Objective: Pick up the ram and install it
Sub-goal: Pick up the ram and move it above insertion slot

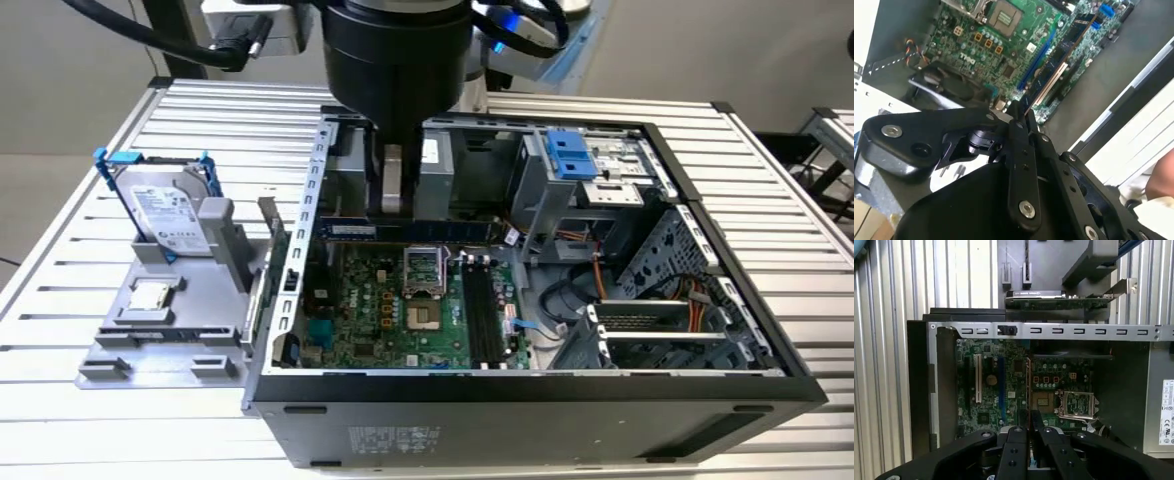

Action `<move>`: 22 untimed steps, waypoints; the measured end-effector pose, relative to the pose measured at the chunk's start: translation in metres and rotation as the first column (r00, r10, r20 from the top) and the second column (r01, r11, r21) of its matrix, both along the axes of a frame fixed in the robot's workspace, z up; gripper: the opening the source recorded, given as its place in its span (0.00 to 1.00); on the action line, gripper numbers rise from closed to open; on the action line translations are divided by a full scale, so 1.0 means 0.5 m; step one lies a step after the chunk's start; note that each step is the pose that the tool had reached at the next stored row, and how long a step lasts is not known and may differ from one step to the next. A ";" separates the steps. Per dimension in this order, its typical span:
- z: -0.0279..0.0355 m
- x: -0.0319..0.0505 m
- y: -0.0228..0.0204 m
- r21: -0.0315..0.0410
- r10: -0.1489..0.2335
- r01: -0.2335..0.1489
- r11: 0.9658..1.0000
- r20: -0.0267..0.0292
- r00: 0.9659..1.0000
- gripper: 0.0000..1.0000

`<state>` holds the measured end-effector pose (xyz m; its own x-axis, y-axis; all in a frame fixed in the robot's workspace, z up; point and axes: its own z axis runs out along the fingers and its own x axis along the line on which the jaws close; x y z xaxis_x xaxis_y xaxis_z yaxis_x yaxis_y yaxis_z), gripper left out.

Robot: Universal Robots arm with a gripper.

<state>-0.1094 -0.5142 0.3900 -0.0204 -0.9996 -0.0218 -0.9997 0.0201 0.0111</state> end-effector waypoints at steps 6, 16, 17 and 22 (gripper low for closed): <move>0.000 0.035 0.0000 0.000 0.000 0.000 1.000 0.000 1.000 0.00; 0.000 0.095 0.0000 0.000 0.000 0.000 1.000 -0.001 1.000 0.00; 0.000 0.102 0.0000 0.000 0.000 0.000 1.000 -0.001 1.000 0.00; 0.000 0.133 0.0000 0.000 0.000 0.000 1.000 -0.002 1.000 0.00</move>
